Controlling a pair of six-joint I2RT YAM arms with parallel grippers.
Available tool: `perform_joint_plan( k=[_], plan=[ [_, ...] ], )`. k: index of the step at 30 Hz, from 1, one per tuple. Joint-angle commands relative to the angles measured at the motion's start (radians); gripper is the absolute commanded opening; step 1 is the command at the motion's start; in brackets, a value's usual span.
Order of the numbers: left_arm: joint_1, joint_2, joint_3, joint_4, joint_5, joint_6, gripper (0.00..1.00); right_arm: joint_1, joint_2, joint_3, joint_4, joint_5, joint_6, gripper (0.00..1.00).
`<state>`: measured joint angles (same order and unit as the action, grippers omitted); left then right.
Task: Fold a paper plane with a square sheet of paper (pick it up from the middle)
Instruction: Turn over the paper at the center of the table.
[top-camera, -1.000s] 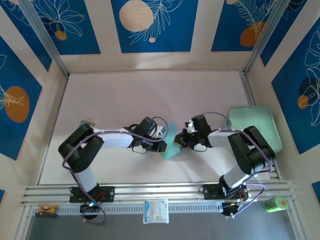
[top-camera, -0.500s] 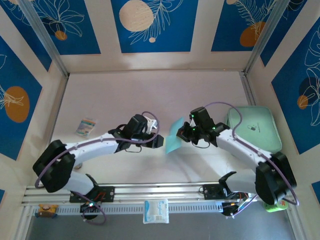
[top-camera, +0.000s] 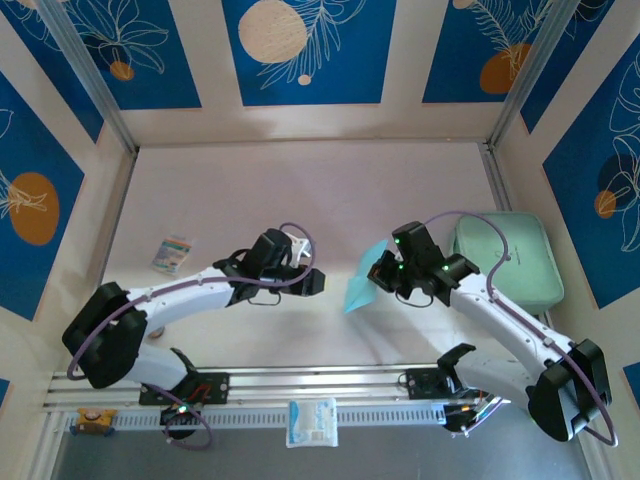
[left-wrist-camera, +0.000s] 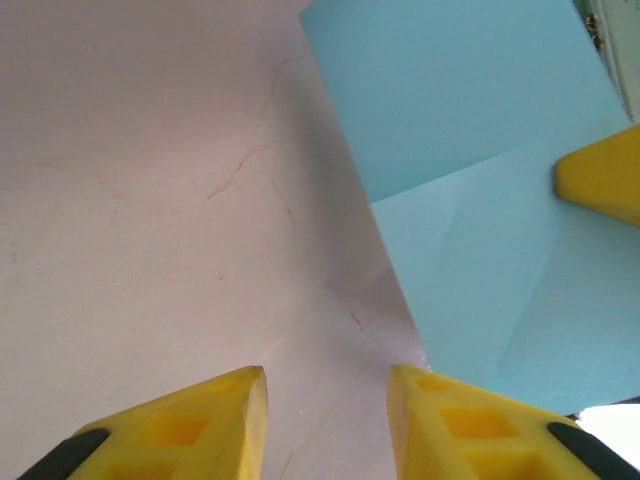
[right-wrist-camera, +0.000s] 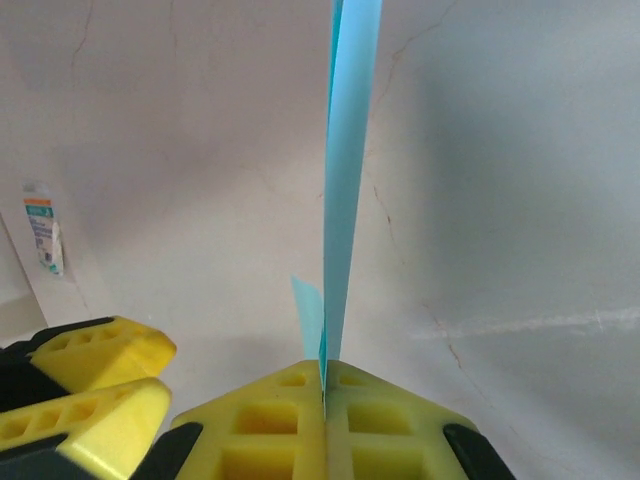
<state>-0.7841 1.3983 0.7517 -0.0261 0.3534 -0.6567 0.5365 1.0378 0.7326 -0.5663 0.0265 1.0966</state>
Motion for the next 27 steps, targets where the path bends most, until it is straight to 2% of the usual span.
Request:
perform_joint_plan(
  k=[1, 9, 15, 23, 27],
  plan=[
    [0.022, -0.044, -0.015, -0.031, -0.029, 0.005, 0.37, 0.006, -0.015, -0.007, -0.032, 0.03, -0.03, 0.04],
    [0.06, -0.152, -0.062, -0.077, -0.161, 0.027, 0.41, 0.022, 0.006, 0.079, -0.086, 0.096, -0.189, 0.04],
    [0.13, -0.287, -0.158, -0.088, -0.209, -0.015, 0.53, 0.125, 0.092, 0.241, -0.339, 0.342, -0.265, 0.04],
    [0.209, -0.469, -0.21, -0.214, -0.251, -0.003, 0.82, 0.343, 0.338, 0.495, -0.665, 0.79, -0.17, 0.03],
    [0.217, -0.506, -0.176, -0.311, -0.269, 0.005, 0.96, 0.385, 0.452, 0.587, -0.725, 0.86, -0.14, 0.02]
  ],
)
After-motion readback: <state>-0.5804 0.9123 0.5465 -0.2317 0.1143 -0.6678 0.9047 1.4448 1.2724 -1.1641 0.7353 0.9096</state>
